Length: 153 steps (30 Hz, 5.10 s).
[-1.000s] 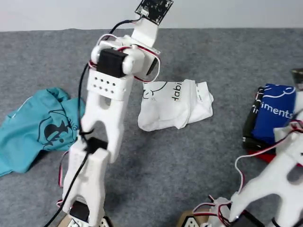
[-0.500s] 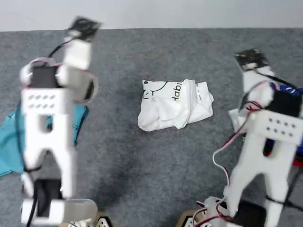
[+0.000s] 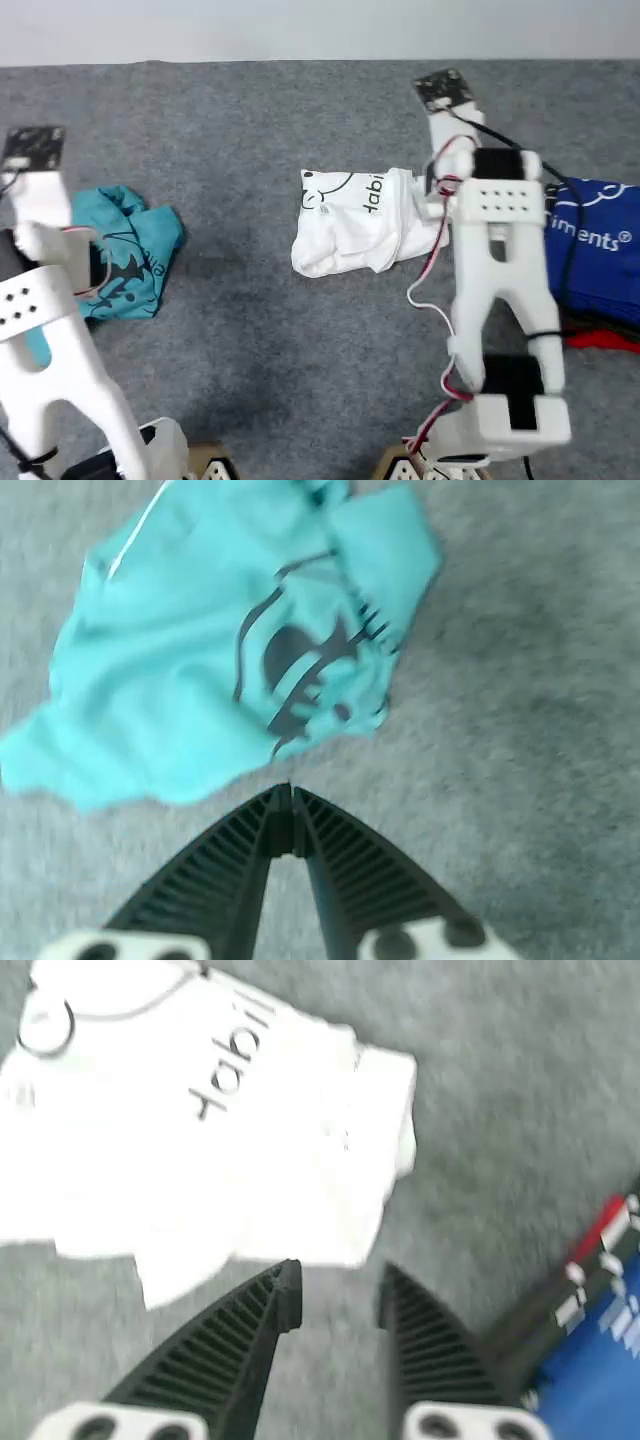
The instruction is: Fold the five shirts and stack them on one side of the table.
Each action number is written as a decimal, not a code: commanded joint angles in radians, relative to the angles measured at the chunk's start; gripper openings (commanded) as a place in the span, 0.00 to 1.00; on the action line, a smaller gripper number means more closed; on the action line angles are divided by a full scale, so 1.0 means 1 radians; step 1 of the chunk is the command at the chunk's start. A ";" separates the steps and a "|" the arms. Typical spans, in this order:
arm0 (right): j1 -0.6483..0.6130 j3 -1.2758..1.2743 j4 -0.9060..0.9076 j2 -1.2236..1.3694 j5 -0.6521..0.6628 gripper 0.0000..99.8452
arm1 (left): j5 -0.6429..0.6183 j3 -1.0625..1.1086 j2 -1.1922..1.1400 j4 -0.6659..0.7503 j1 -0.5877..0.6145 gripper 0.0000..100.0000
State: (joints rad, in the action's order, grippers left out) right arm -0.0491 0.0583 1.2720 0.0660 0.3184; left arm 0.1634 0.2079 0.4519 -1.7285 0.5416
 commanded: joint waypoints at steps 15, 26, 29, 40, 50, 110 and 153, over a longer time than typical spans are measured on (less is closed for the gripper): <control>-0.140 0.413 -0.157 0.450 0.092 0.18 | 0.009 0.127 0.032 -0.017 0.279 0.00; 0.120 0.427 -0.355 0.570 0.336 0.18 | 0.009 0.127 0.032 -0.015 0.285 0.00; 0.188 0.427 -0.378 0.553 0.381 0.18 | 0.009 0.128 0.032 -0.002 0.285 0.00; 0.022 0.427 -0.079 0.303 0.322 0.18 | 0.009 0.128 0.031 -0.003 0.284 0.00; -0.216 0.420 -0.054 0.309 0.068 0.12 | 0.008 0.128 0.038 -0.009 0.285 0.00; -0.143 0.427 0.321 0.479 -0.255 0.12 | 0.008 0.177 0.032 -0.003 0.282 0.00; 0.162 0.425 0.243 0.430 0.308 0.01 | 0.011 0.236 0.032 0.020 0.279 0.00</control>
State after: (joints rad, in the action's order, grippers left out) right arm 0.0829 0.4219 1.5374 0.5646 0.5669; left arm 0.1634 0.4503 0.4534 -1.7269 0.8224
